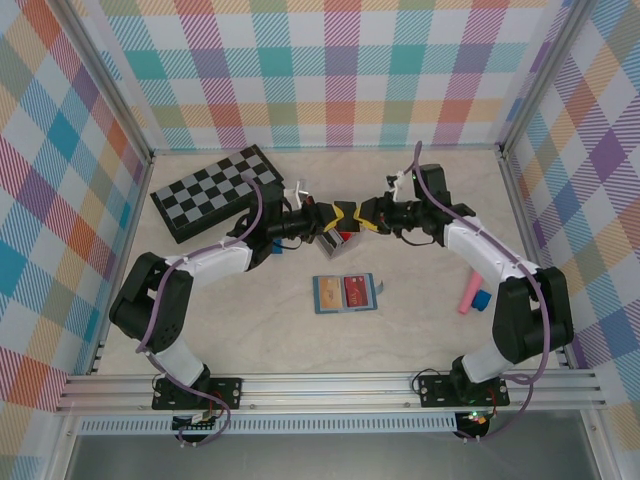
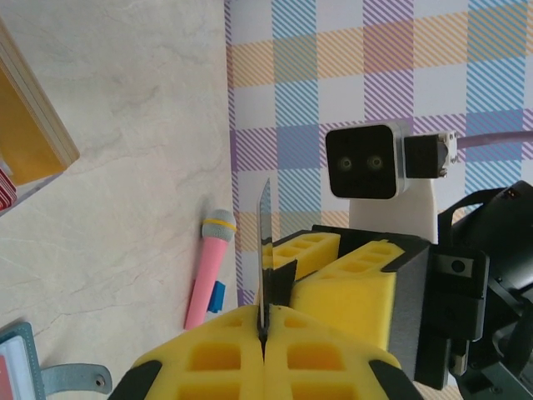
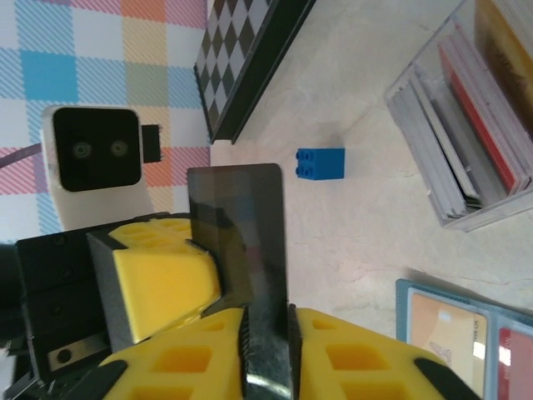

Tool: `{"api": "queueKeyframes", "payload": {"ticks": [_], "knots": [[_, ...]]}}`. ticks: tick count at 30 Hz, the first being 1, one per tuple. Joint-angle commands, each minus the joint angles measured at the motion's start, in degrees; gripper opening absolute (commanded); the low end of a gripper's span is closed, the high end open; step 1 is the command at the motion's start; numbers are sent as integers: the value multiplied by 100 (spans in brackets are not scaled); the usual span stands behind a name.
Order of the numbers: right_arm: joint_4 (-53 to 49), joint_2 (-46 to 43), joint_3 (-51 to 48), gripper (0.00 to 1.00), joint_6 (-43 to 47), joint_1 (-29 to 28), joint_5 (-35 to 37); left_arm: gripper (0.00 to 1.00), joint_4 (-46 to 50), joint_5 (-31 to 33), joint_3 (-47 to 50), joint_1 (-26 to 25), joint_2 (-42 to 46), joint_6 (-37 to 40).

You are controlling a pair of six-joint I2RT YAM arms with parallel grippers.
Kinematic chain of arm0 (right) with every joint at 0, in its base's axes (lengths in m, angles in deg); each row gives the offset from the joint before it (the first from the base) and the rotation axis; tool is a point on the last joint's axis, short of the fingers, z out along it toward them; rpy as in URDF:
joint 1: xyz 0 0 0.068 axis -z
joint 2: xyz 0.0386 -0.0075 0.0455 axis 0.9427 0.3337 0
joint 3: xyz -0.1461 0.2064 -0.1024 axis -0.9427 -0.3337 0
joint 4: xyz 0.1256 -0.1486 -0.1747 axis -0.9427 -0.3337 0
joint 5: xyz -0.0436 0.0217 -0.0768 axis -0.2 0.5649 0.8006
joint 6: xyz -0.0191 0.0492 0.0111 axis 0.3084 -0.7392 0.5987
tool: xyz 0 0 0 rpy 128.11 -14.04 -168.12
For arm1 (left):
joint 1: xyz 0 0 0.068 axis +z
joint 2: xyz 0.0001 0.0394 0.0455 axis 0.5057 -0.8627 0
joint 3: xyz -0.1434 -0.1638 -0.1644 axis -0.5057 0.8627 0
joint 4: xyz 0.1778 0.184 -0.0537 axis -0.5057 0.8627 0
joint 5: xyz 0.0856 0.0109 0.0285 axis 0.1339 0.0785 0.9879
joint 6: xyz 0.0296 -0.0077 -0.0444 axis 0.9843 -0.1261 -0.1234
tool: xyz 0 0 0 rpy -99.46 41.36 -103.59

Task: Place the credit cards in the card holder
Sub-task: Pick up the credit card from the storage box.

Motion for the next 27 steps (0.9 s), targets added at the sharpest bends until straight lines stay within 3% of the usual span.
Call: {"api": "queueKeyframes", "payload": {"ticks": [1, 15, 19, 21, 24, 27], "knots": [[378, -27, -3, 24, 81, 91, -648, 0, -213, -418, -140, -28, 113, 129], [432, 171, -10, 26, 157, 184, -1031, 0, -611, -669, -138, -28, 61, 57], [443, 117, -53, 14, 164, 190, -1014, 0, -491, -539, -85, -28, 70, 84], [350, 49, -73, 10, 247, 194, -932, 11, -196, -464, -95, -28, 86, 194], [-223, -101, -76, 8, 610, 185, -452, 41, 892, -127, -99, -28, 208, 666], [-834, -332, -231, 8, 1064, 140, 261, 57, 2203, 430, -18, -37, 401, 1164]]}}
